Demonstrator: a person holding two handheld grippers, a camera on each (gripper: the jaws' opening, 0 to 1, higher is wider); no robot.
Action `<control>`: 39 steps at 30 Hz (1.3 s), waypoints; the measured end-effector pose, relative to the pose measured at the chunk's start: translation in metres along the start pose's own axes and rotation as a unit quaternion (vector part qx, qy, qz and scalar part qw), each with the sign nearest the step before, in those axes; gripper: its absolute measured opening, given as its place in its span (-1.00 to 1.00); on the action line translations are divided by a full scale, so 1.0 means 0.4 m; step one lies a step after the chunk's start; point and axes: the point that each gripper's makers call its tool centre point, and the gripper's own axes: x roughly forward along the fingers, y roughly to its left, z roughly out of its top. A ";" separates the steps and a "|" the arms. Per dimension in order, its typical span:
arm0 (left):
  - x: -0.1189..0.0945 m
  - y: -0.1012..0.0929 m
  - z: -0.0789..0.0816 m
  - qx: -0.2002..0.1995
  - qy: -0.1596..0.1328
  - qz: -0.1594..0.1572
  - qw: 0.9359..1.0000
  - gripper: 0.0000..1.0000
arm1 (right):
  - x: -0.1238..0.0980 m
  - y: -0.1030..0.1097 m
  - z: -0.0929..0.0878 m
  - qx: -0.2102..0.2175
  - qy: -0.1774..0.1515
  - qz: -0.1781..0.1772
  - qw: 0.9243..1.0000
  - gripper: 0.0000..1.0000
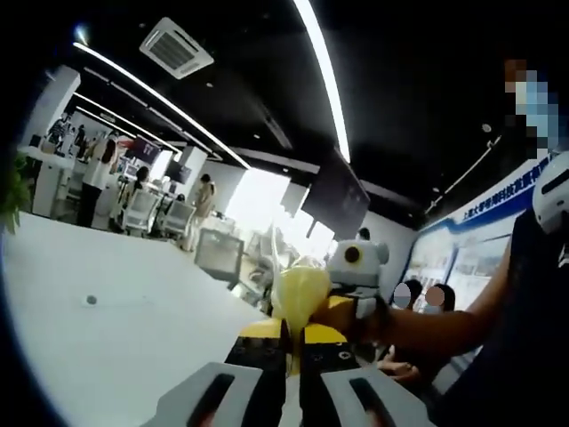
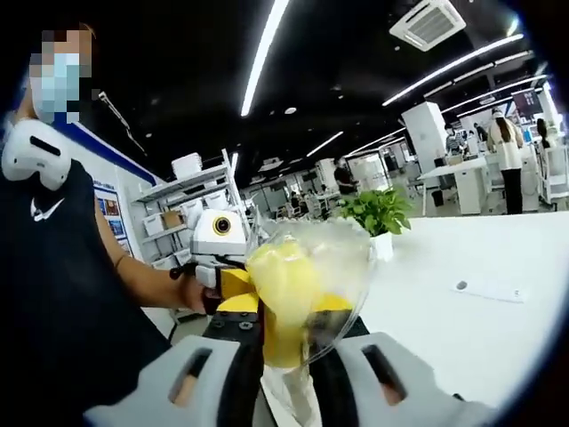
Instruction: Compare the silicone blocks by pressing each to a similar depth, holding the contact briefly, and releasing to observe deformation and rebound differences across the visible hardness samples.
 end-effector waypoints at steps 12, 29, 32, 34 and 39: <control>0.000 0.003 0.004 -0.016 -0.002 0.000 1.000 -1.00 | -0.037 -0.074 0.052 -0.070 -0.041 -0.094 0.992 0.91; 0.033 0.053 0.009 -0.076 0.018 0.008 0.997 -0.99 | -0.162 -0.135 0.033 -0.075 -0.041 -0.176 0.981 0.93; 0.043 0.065 -0.004 -0.098 0.027 0.013 0.995 -0.99 | -0.203 -0.158 0.006 -0.091 -0.029 -0.210 0.973 0.93; 0.051 0.073 -0.013 -0.110 0.034 0.013 0.993 -0.99 | -0.222 -0.158 -0.007 -0.084 -0.030 -0.217 0.972 0.93; 0.073 0.093 -0.047 -0.140 0.051 0.014 0.989 -0.99 | -0.301 -0.180 -0.062 -0.080 -0.029 -0.264 0.961 0.93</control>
